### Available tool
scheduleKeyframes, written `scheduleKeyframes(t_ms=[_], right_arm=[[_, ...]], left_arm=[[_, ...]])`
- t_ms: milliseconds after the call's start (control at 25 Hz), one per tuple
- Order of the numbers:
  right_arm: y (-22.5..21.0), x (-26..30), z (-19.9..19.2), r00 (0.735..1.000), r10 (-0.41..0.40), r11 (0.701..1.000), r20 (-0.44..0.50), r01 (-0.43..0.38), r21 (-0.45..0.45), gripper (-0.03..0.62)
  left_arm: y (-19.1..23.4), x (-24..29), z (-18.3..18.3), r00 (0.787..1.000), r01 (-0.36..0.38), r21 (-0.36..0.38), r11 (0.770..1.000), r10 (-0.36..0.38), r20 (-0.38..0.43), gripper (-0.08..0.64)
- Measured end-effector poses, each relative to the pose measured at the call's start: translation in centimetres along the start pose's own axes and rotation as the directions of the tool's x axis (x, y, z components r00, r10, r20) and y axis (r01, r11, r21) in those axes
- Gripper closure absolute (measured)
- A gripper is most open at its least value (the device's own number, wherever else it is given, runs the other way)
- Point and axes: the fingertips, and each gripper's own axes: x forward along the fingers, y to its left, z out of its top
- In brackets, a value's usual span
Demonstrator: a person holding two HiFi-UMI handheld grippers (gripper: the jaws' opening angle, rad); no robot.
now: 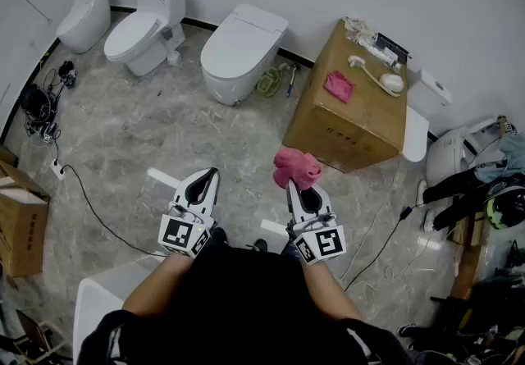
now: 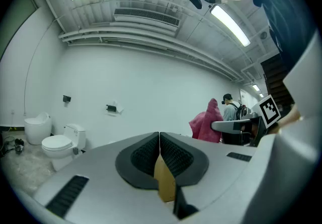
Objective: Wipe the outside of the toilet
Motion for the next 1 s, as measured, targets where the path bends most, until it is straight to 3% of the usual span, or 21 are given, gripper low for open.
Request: scheduleKeyframes(t_ms=[160,320,600,760,1000], right_arm=[[-3.8,-2.6,0.8,1.000,0.021,0.999,0.008,-0.020,-0.050,0.518],[-7.6,-5.4,-0.1,1.000,-0.031,1.000,0.004,0.031,-0.002,0.518],[-10.1,-7.7,0.2,1.000,0.001,1.000,0.018,-0.001,0.003,0.518],[-11.3,-9.0,0.2,0.999,0.001,1.000,0.033,-0.001,-0.002,0.518],[-11.0,-9.4,-2.5,0.998,0.061,0.994,0.006,-0.061,0.093,0.518]], left_arm=[[-3.2,2.1,0.4,1.000,-0.016,0.013,1.000,0.015,0.022,0.543],[-6.7,3.3,0.2,1.000,0.002,0.022,1.000,-0.003,0.015,0.543],[-11.3,5.5,0.4,0.999,0.037,0.030,0.999,-0.037,0.009,0.542],[-12.2,5.4,-0.1,1.000,0.024,0.020,1.000,-0.025,0.011,0.541],[-11.8,4.2,-1.1,1.000,-0.025,-0.009,1.000,0.025,-0.009,0.541]])
